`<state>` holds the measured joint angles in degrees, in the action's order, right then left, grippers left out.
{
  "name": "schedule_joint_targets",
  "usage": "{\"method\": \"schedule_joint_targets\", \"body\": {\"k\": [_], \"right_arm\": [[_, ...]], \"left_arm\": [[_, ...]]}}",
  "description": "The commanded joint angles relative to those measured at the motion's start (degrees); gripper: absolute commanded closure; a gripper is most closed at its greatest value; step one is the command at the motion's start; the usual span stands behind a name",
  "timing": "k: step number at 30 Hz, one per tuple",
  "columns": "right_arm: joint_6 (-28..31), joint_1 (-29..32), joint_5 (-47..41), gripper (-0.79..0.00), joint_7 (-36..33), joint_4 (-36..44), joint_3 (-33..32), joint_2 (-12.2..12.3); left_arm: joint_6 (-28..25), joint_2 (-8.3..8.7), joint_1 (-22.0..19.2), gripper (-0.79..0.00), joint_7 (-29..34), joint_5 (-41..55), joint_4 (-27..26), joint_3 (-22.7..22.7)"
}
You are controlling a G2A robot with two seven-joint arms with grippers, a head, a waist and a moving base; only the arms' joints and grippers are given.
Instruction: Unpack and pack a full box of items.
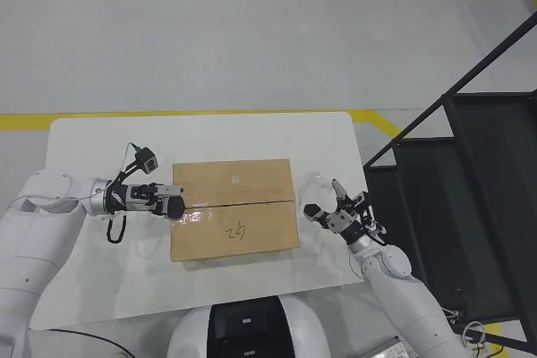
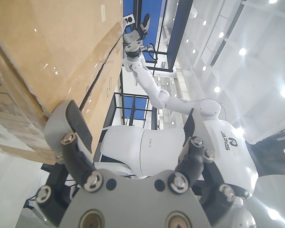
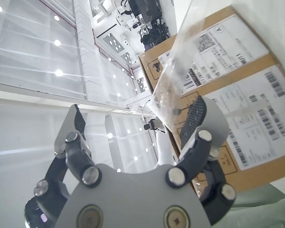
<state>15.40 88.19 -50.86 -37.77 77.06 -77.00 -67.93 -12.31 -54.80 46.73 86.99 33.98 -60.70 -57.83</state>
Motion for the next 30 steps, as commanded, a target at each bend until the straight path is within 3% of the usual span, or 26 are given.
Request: {"method": "schedule_joint_targets", "body": {"k": [1,11,18,30], "right_arm": [[-0.5,0.4,0.5,-0.785,0.1,0.0,-0.3,0.1],[-5.0,-3.9,-0.8,-0.785,-0.5,-2.4,4.4,-1.2],[-1.9,-7.7,-6.0,-0.785,-1.0,-5.4,6.7,-2.7],[1.3,-8.5,-10.0,-0.785,-6.2,-7.8,5.1,-3.3]], "left_arm": [[0.0,0.0,0.0,-0.785,0.0,0.0,0.0,0.0],[0.0,0.0,0.0,-0.785,0.0,0.0,0.0,0.0],[0.0,0.0,0.0,-0.785,0.0,0.0,0.0,0.0],[0.0,0.0,0.0,-0.785,0.0,0.0,0.0,0.0]]}}
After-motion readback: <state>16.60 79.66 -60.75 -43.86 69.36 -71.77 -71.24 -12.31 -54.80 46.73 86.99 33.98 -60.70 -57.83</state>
